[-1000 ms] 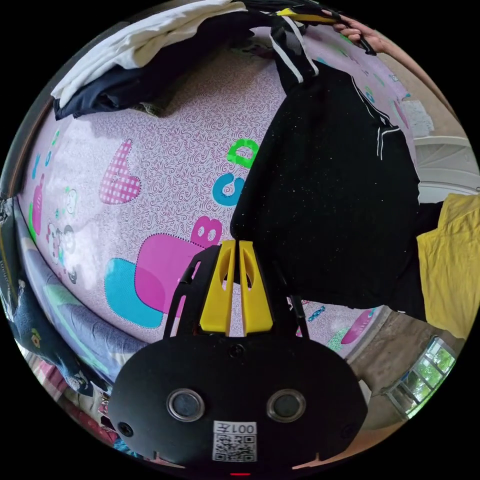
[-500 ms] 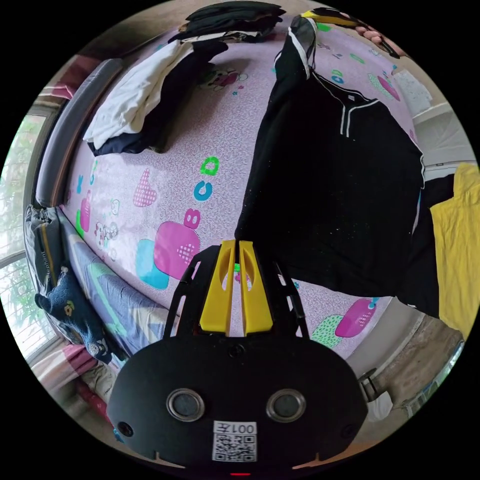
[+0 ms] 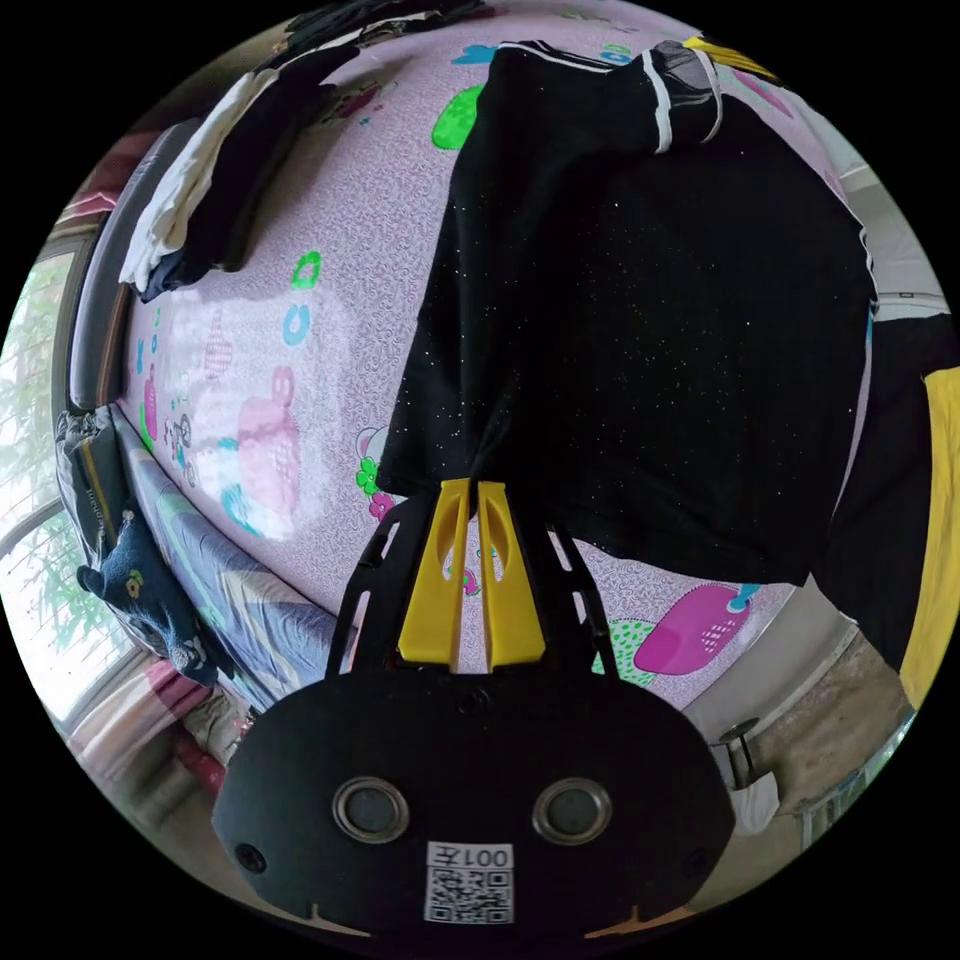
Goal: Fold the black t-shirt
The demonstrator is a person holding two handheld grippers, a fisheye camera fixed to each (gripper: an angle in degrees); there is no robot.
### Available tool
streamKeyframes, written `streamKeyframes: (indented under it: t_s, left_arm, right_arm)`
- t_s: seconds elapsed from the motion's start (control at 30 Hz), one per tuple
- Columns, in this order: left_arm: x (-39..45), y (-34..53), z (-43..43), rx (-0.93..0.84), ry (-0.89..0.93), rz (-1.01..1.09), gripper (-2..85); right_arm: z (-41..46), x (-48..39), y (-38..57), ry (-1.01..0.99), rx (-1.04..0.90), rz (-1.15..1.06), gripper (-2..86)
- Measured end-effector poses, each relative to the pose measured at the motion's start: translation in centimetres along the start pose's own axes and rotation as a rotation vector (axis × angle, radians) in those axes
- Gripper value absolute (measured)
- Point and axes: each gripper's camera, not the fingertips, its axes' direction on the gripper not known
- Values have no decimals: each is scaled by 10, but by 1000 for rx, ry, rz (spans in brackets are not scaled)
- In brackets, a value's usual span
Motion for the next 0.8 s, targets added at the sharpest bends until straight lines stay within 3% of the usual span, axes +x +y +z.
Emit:
streamKeyframes:
  t_s: [0.1,0.27,0.6,0.63,0.77,0.8]
  left_arm:
    - [4,1,-4,31,-30,-23,-12]
    - [15,-5,9,-5,-26,-39,-12]
    - [42,-6,31,-20,7,-69,-13]
    - [44,-4,32,-11,3,-79,-13]
    - [51,3,32,28,-20,-124,-13]
    - [53,4,33,35,-17,-129,-13]
  right_arm:
    - [-13,4,9,-94,18,-18,5]
    - [-21,70,24,-15,22,174,5]
    - [-17,96,16,84,-88,102,5]
    - [-18,102,17,54,-85,119,5]
    - [-17,105,20,-449,-61,100,5]
    - [-16,102,20,-487,-80,72,5]
